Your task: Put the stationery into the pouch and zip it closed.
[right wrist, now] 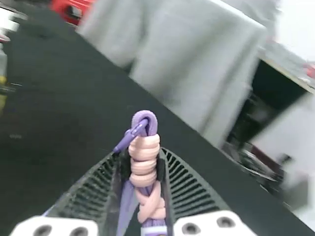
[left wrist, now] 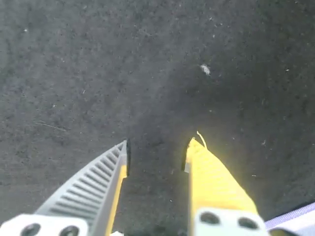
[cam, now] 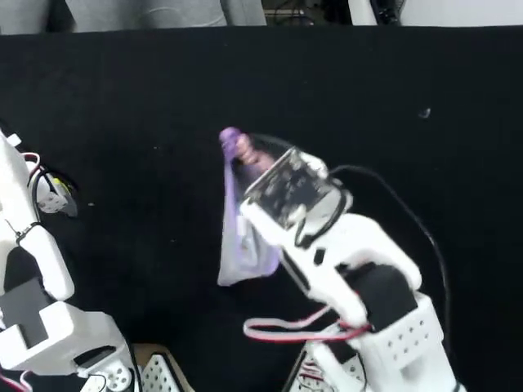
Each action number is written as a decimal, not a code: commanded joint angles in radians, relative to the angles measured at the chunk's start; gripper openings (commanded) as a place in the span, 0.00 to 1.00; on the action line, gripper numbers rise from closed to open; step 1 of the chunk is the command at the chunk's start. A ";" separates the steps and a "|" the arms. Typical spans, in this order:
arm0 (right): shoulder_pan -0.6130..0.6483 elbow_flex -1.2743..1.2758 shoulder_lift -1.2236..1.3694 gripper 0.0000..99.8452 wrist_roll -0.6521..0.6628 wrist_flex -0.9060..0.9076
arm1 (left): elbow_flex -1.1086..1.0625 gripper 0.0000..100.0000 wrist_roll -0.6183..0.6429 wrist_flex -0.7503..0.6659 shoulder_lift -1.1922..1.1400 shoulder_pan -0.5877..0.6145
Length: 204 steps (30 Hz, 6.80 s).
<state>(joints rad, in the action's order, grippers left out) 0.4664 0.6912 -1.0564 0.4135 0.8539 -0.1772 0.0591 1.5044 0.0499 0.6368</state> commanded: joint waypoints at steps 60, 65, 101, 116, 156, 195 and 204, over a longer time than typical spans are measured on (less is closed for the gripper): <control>-0.074 0.094 -0.166 0.01 0.035 0.235 | -0.120 0.20 -0.009 -0.157 0.008 -0.074; -0.080 0.228 -0.409 0.01 0.034 0.298 | -0.124 0.20 -0.009 -0.123 0.012 -0.200; -0.032 -0.268 -0.288 0.01 -0.038 0.776 | -0.165 0.20 -0.376 -0.210 0.545 -0.957; -0.005 -0.291 -0.272 0.01 -0.071 0.792 | -0.808 0.20 -0.566 -0.377 1.461 -1.092; 0.089 -0.231 -0.275 0.01 -0.071 0.772 | -0.900 0.21 -0.560 -0.732 1.247 -1.339; -0.345 -0.476 -0.271 0.01 0.063 0.890 | -0.938 0.03 -0.566 -0.629 1.307 -1.317; -0.404 -0.639 -0.163 0.01 0.060 0.901 | -0.954 0.03 -0.563 -0.646 1.307 -1.316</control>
<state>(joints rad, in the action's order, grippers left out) 0.1274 0.1695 -1.2528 0.4718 1.7377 -1.0963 -0.5056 0.8661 1.3694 -0.7258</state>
